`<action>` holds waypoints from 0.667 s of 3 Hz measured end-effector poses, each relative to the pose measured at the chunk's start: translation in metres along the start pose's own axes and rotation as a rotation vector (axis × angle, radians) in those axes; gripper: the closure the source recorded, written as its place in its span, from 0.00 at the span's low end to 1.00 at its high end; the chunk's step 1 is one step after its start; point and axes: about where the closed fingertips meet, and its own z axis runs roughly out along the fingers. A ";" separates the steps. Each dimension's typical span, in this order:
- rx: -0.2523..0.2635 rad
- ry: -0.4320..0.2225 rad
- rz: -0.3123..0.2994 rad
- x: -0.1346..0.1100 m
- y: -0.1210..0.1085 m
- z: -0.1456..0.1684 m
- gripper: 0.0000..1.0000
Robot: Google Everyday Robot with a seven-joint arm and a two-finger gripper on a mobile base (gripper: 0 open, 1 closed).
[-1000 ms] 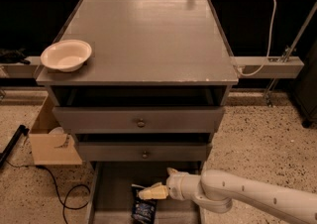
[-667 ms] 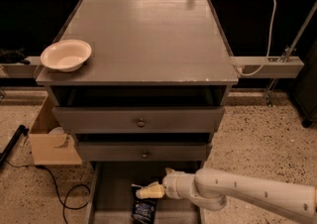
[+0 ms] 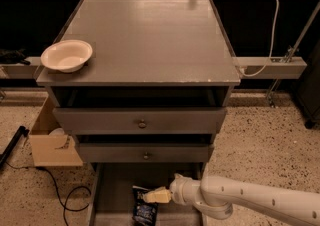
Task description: Pick blue chip bag from bottom drawer and place on counter
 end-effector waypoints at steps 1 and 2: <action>0.000 0.000 0.000 0.000 0.000 0.000 0.00; -0.012 0.028 -0.014 0.004 0.011 0.019 0.00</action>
Offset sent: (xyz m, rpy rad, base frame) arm -0.0057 0.0598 -0.0302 -0.0473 0.0392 0.0828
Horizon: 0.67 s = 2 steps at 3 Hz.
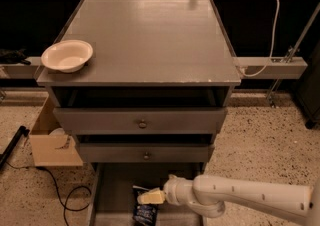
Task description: Pick blue chip bag from bottom drawer and place on counter
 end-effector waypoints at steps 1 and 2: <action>-0.009 0.031 0.008 0.010 0.007 0.020 0.00; -0.012 0.046 0.025 0.021 0.009 0.031 0.00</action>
Offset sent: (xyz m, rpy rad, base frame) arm -0.0146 0.0267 -0.0458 -0.0135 0.0779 0.0013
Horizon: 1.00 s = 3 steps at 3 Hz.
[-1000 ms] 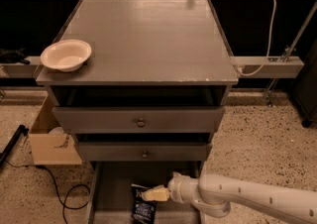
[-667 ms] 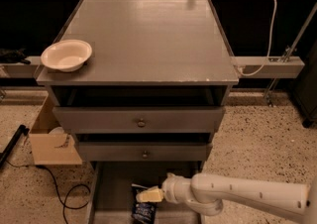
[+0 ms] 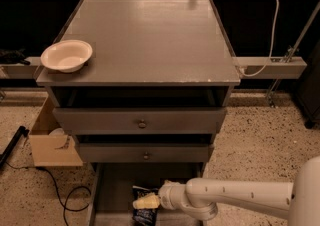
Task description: Pick blue chip bag from bottom drawer and place on counter
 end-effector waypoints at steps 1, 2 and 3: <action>0.010 0.005 0.035 0.016 -0.005 0.004 0.00; 0.028 0.006 0.087 0.037 -0.015 0.004 0.00; 0.033 0.005 0.110 0.046 -0.019 0.003 0.00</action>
Offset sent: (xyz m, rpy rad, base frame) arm -0.0212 -0.0297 -0.0471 -0.0001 0.0787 -0.1152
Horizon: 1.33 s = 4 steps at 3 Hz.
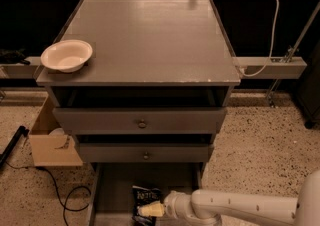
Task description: Pick blue chip bag from bottom drawer and place on counter
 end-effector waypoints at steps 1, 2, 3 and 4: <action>0.000 0.000 0.000 0.000 0.000 0.000 0.00; -0.015 0.034 -0.016 0.006 0.016 0.020 0.00; -0.039 0.063 -0.031 0.014 0.033 0.046 0.00; -0.048 0.057 -0.044 0.013 0.034 0.047 0.00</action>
Offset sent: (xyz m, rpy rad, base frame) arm -0.0178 0.0675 -0.0300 -0.0338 0.0505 0.0991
